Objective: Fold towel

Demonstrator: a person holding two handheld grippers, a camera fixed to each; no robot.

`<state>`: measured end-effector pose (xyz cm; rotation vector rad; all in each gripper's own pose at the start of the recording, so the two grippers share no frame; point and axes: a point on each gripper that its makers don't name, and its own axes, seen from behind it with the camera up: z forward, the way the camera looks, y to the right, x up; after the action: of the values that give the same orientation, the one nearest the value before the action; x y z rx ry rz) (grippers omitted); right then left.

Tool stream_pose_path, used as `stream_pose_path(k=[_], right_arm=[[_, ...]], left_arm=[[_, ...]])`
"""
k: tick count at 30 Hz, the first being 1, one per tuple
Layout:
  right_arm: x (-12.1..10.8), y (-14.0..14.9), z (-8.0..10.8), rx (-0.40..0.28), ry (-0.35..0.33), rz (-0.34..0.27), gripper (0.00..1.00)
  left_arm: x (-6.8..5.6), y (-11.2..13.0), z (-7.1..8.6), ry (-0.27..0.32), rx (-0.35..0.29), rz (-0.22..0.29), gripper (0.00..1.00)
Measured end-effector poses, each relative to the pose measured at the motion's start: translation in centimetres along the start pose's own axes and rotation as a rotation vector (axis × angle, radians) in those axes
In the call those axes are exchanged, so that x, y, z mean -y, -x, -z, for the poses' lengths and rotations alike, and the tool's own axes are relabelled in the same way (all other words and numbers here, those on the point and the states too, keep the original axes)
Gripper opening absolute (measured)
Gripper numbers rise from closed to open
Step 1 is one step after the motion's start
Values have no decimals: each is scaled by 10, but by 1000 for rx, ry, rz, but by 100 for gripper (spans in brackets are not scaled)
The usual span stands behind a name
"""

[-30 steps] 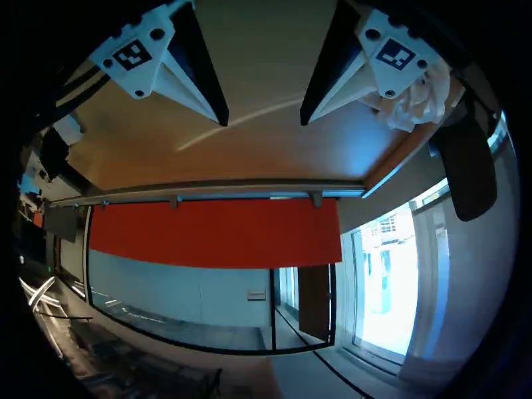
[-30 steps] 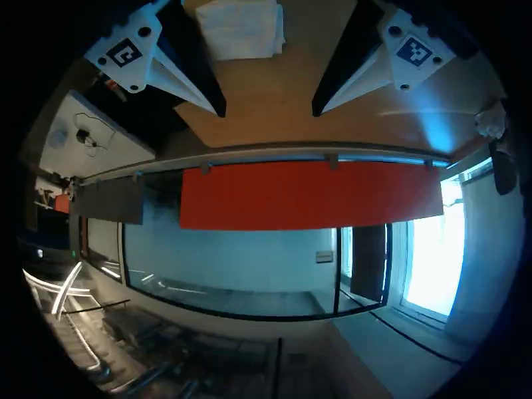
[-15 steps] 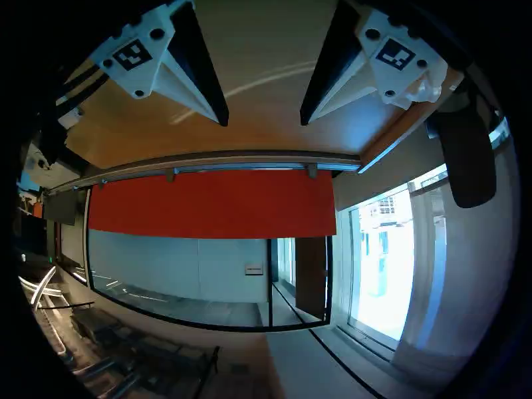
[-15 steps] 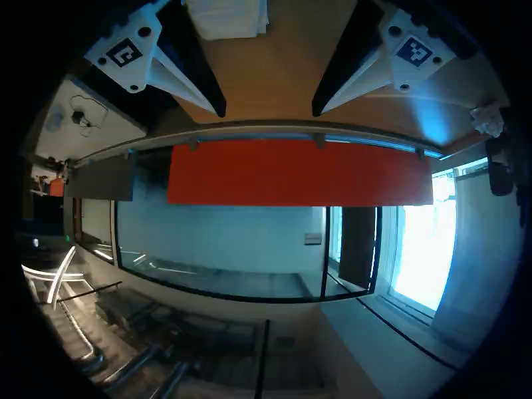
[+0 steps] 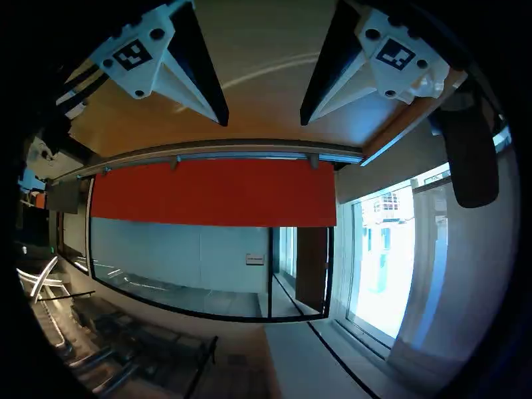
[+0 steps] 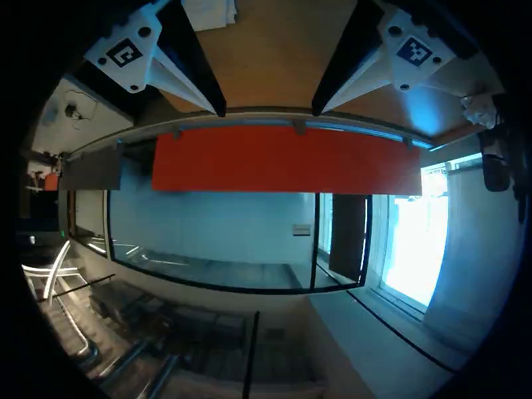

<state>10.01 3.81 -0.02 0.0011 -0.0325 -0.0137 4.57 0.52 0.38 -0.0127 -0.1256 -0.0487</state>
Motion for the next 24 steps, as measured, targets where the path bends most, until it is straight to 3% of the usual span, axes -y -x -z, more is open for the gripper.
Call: stream_pose_path(k=[6,15,24], right_arm=[[25,-9,-1,-4,-14,-14,100],[40,-7,-4,11,-19,-30,100],[62,-19,1,20,-50,-68,100]], left_arm=[[0,-3,0,12,-11,12,79],[-4,0,-1,38,-12,-26,79],[-2,-1,-5,22,-39,-45,79]])
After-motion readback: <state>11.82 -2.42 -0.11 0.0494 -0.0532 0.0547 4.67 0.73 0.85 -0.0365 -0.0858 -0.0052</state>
